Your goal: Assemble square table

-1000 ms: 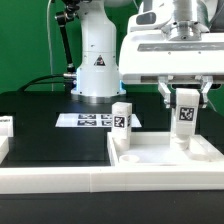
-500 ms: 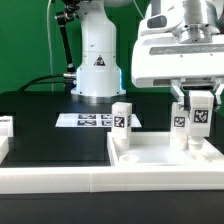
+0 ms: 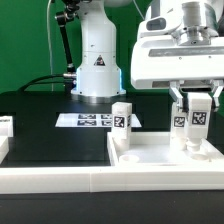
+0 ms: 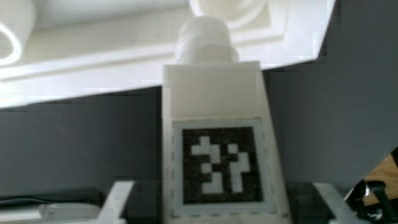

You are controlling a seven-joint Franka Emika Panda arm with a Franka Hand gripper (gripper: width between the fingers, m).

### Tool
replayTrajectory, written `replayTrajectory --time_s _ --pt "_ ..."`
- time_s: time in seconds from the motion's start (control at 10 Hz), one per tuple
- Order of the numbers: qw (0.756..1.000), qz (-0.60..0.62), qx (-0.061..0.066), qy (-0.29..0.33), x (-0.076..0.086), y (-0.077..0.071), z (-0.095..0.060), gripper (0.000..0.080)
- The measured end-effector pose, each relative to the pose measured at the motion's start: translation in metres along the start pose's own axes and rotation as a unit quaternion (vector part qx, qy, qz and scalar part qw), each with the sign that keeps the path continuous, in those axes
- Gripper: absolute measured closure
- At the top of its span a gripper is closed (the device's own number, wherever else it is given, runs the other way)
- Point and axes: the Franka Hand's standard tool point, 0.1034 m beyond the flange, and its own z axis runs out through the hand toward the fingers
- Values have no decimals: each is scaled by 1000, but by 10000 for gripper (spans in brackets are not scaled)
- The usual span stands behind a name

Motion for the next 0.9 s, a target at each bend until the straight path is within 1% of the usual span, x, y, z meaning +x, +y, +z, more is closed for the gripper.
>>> replayTrajectory --time_s 0.1,0.3,0.9 --pt "1000 2 -1 -2 -4 -3 1 508" --pt "1000 5 -4 -6 -10 -4 5 508" --pt "1000 6 -5 -4 -10 -4 7 508"
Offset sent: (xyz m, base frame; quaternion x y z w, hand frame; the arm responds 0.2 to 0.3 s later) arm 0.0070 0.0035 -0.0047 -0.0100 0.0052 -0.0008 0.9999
